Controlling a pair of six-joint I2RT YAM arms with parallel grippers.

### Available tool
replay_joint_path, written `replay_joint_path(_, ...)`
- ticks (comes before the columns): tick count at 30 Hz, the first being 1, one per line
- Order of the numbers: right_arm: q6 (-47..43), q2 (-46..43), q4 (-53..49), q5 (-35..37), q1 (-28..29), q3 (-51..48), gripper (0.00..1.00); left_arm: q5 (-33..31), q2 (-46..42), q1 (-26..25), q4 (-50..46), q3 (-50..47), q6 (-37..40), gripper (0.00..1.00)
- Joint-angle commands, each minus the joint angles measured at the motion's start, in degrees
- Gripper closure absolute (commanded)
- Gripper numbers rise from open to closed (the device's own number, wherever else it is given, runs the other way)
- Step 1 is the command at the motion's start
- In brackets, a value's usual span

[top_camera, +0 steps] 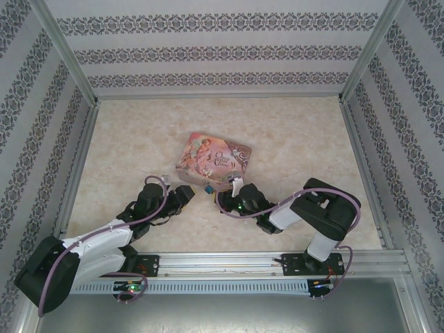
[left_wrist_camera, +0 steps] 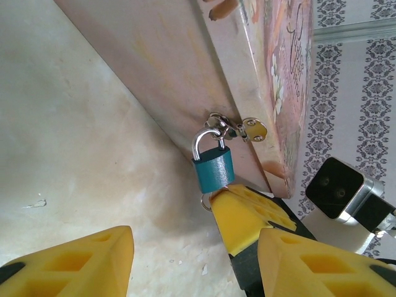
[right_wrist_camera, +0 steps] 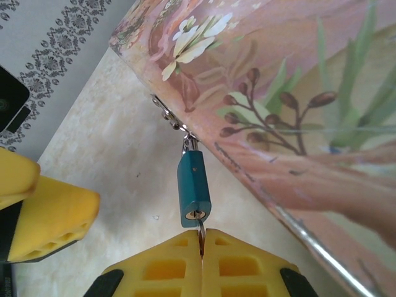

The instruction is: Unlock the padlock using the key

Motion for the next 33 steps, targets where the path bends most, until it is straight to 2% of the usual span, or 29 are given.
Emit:
replay_joint_path(1,2.4,-2.3,-0.5,-2.0,0.9,2.2,1.00,0.9,0.7,0.4,3.9,0.8,-1.0,0.44)
replay_joint_path(21,10.8,-4.8,-7.7,-3.3,1.0,4.3,1.00,1.3,6.9,0.5,12.6,1.2,-4.7,0.46)
replay_joint_path(33,11.0,-6.7,-10.6,-3.4,1.0,4.7,1.00,1.4,12.5,-0.1,18.6,2.0,-6.5,0.49)
